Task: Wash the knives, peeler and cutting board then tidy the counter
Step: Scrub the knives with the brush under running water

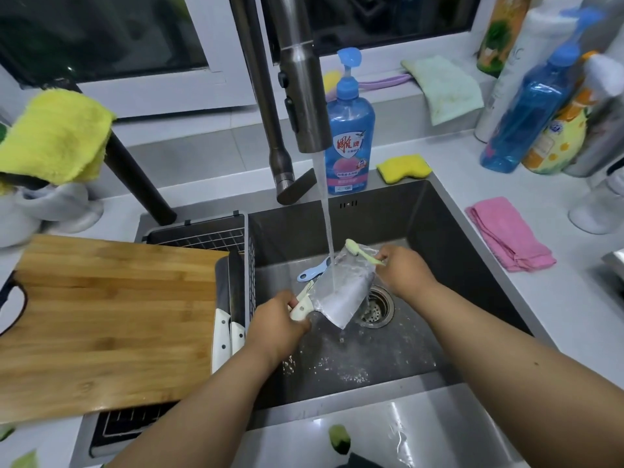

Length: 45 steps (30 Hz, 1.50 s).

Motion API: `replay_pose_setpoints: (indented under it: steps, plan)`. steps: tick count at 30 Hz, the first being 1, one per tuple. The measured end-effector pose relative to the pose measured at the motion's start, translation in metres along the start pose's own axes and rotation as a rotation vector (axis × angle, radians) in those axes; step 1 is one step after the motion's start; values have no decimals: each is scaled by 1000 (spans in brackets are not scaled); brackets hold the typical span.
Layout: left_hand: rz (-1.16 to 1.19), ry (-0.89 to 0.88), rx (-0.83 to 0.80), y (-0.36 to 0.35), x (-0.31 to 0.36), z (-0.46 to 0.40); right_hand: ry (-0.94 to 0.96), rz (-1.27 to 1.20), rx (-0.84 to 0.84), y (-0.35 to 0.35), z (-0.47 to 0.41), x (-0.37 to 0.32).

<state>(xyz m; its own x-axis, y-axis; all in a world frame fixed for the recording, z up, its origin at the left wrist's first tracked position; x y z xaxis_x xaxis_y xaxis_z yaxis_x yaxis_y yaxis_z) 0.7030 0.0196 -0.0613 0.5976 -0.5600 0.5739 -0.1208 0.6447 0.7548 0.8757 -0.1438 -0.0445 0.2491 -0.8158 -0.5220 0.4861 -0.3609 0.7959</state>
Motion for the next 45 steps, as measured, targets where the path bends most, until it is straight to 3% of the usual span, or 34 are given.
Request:
replay_pose_setpoints:
  steps: [5, 11, 15, 20, 26, 31, 34, 40, 45]
  plan:
    - [-12, 27, 12, -1, 0, 0, 67, -119, -241, -34, 13, -9]
    - [31, 73, 5, -2, 0, -4, 12, -23, -59, -17, 14, 8]
    - [100, 110, 5, -8, 1, -6, 108, -141, -281, -35, 34, -2]
    - [215, 151, -52, -18, 0, -9, 46, 13, -70, -17, 25, 11]
    - [777, 425, -366, -31, 13, -4, 26, -195, 110, 9, 27, 16]
    - [949, 527, -665, -31, 23, -7, 2, -219, 96, 0, 34, 23]
    - [965, 495, -719, -30, 23, -8, 60, -251, 0, -12, 42, 23]
    - [769, 366, -623, -28, 34, -7, 178, -377, -149, -40, 50, 15]
    - [625, 179, -591, -31, 39, -2, 98, -138, 34, -25, 29, 20]
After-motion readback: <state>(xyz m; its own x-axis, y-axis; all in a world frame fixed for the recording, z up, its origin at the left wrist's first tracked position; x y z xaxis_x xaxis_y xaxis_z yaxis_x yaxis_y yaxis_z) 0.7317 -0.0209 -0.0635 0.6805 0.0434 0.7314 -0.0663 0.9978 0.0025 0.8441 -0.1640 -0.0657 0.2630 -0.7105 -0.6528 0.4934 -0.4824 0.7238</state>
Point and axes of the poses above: each hand's wrist, its own z-axis away from the middle knuckle, its own y-axis out of the back of the hand, x = y × z, the point moved 2 cm from there along -z, towards the middle knuckle, and after that the axes turned 4 degrees about -x, right-handed, at the moved point
